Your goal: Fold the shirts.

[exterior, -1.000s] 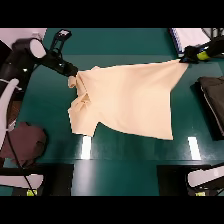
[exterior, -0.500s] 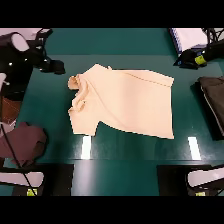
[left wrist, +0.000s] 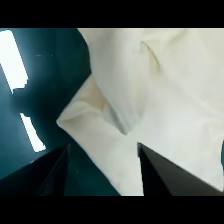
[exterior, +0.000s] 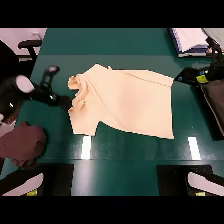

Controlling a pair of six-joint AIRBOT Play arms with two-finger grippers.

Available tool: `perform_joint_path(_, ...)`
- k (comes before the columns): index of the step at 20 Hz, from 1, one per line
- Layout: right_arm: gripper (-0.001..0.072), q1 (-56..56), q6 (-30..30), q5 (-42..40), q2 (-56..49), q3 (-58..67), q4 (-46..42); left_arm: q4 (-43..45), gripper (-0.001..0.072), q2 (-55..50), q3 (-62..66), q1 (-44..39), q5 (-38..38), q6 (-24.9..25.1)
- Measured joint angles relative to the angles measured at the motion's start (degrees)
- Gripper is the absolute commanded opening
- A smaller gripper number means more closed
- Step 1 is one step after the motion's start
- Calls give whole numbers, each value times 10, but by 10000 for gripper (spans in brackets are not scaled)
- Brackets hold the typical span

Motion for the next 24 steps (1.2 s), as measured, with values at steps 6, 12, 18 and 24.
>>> perform_joint_path(6,449,0,-1,-15,31,-42,0,-3,505,21,-113,-40,160,2)
perform_joint_path(12,449,0,3,-20,35,-49,1,-14,369,-1,-136,-47,244,1)
perform_joint_path(18,449,-3,5,-17,36,-49,22,-27,27,-17,-111,-47,243,2)
perform_joint_path(24,449,-62,7,61,49,-82,24,15,27,-19,6,-32,147,2)
